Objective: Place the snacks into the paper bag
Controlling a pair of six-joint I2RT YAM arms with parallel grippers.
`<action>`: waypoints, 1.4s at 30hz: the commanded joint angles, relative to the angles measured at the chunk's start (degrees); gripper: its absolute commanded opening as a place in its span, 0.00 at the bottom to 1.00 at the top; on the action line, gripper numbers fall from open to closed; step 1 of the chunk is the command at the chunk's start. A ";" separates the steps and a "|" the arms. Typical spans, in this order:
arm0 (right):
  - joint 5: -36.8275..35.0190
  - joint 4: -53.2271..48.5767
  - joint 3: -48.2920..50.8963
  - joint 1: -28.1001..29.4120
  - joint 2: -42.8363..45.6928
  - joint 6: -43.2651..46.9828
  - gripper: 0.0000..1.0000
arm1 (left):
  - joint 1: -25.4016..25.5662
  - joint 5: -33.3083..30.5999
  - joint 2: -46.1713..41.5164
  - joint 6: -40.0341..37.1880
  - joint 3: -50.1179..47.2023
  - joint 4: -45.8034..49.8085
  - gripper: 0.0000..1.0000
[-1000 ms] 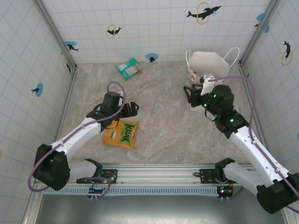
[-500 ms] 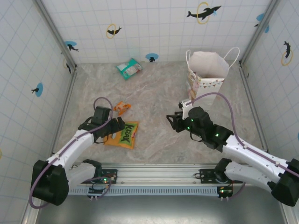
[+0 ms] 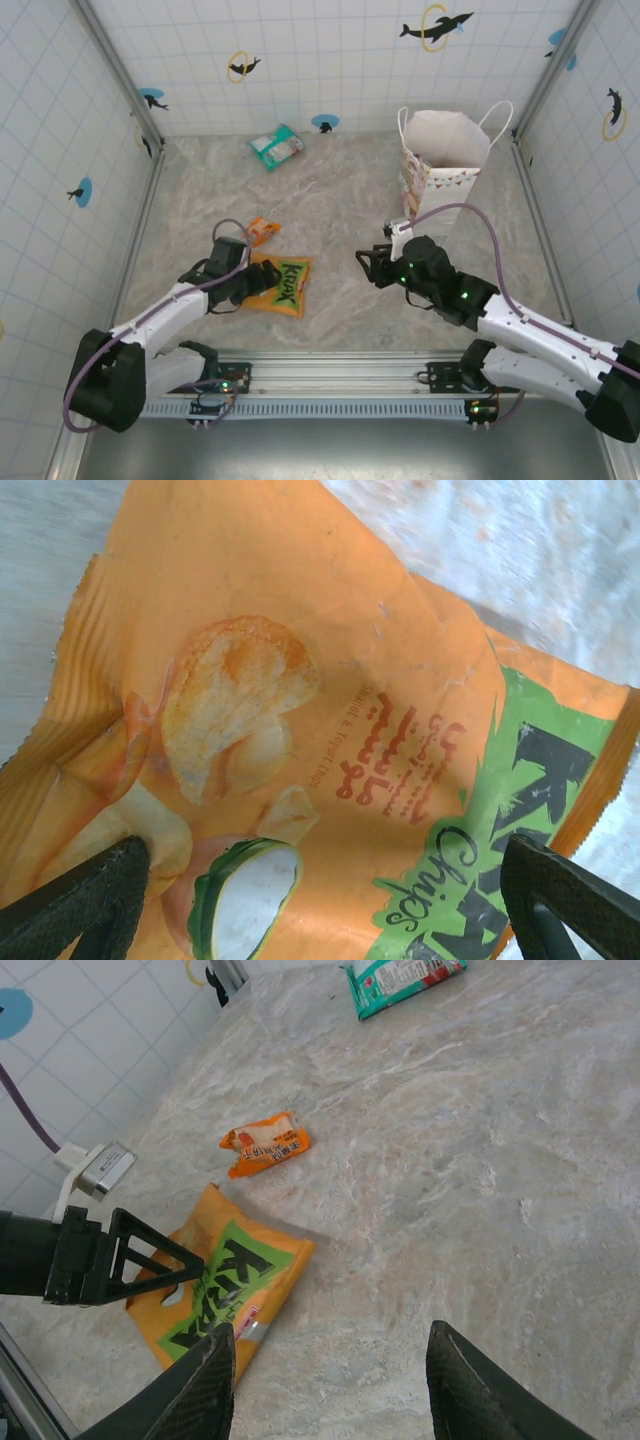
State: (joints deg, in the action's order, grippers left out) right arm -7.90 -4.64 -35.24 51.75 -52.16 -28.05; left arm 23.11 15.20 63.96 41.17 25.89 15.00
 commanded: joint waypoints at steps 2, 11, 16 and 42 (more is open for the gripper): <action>-0.93 2.10 1.40 0.50 1.18 -1.69 0.52 | 6.35 5.20 4.73 3.82 1.00 -4.37 0.92; 0.57 1.50 2.27 1.19 -0.68 -5.28 0.53 | 12.22 6.98 8.59 2.47 7.22 -4.34 0.91; 1.12 0.53 2.37 2.29 -2.83 -7.07 0.53 | 11.75 4.57 6.58 -1.24 8.56 -0.13 0.91; 5.95 8.60 9.32 8.45 -11.38 -18.79 0.54 | -0.53 10.91 6.74 -14.17 3.76 3.64 0.87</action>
State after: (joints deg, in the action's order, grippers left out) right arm -3.44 0.14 -27.09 59.70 -61.71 -44.95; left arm 22.81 24.29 69.69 28.42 30.98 19.55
